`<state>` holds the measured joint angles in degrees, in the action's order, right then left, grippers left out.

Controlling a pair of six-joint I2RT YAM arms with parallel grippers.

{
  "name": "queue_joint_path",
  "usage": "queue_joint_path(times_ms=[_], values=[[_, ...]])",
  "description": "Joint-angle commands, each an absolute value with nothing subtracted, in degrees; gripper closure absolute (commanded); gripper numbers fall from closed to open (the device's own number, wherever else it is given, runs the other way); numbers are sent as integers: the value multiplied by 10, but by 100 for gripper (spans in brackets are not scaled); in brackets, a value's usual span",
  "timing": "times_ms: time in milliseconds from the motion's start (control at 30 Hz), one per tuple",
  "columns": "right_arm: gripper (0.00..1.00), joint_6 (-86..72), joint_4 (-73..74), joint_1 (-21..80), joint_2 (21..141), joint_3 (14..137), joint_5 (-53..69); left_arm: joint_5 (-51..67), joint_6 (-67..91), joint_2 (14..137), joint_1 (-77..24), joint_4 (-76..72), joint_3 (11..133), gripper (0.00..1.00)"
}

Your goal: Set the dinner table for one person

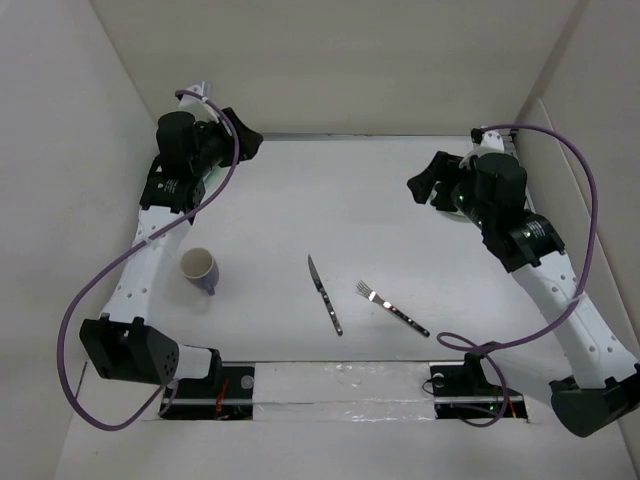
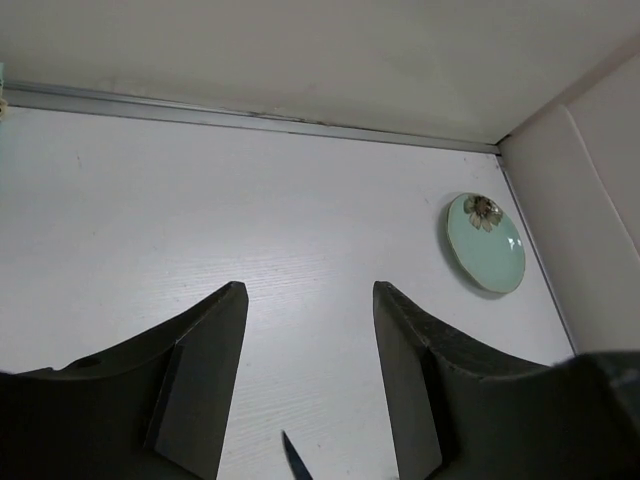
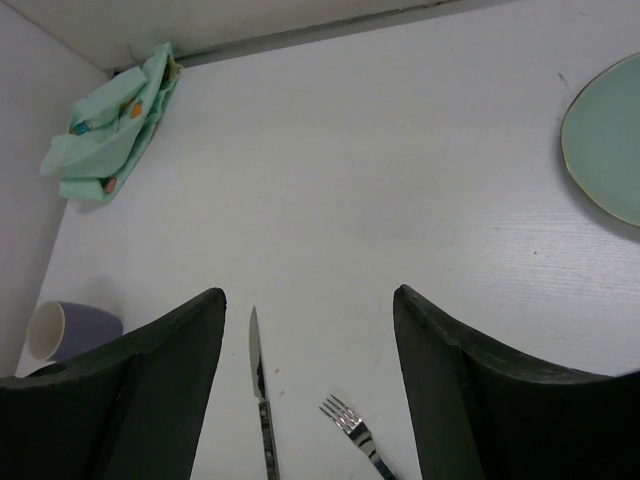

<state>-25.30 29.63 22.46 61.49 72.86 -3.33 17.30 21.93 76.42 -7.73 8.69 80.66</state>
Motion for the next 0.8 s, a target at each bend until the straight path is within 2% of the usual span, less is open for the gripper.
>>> queue_joint_path(times_ms=[0, 67, 100, 133, 167, 200, 267, 367, 400, 433, 467, 533, 567, 700, 767], values=[[28, -257, 285, 217, 594, 729, -33, 175, 220, 751, -76, 71, 825, 50], [42, -256, 285, 217, 592, 731, -22, 130, 225, 751, -76, 74, 831, 50], [55, -255, 285, 217, 592, 732, -17, 112, 225, 752, -76, 80, 838, 51], [86, -255, 285, 217, 593, 731, -8, 92, 222, 755, -76, 82, 843, 52], [96, -255, 287, 217, 595, 732, -4, 50, 218, 763, -76, 82, 848, 64], [100, -255, 290, 217, 598, 733, -4, 27, 217, 769, -76, 84, 859, 77], [100, -255, 301, 217, 606, 735, 33, -58, 206, 800, -76, 93, 878, 100], [100, -255, 301, 217, 605, 726, 57, -164, 187, 864, -71, 136, 936, 100], [100, -254, 298, 217, 602, 723, 61, -179, 189, 882, -61, 161, 953, 99], [100, -250, 288, 217, 596, 715, 68, -187, 192, 900, -40, 170, 978, 89], [100, -246, 280, 217, 592, 709, 68, -191, 196, 929, -27, 177, 987, 70], [100, -243, 270, 217, 580, 700, 69, -185, 220, 949, 1, 187, 994, 59], [100, -242, 272, 217, 580, 698, 69, -176, 228, 964, 27, 187, 991, 48], [100, -238, 277, 217, 589, 690, 83, -156, 248, 998, 79, 185, 976, 42], [92, -237, 266, 217, 592, 685, 93, -170, 242, 1025, 84, 186, 973, 34]])
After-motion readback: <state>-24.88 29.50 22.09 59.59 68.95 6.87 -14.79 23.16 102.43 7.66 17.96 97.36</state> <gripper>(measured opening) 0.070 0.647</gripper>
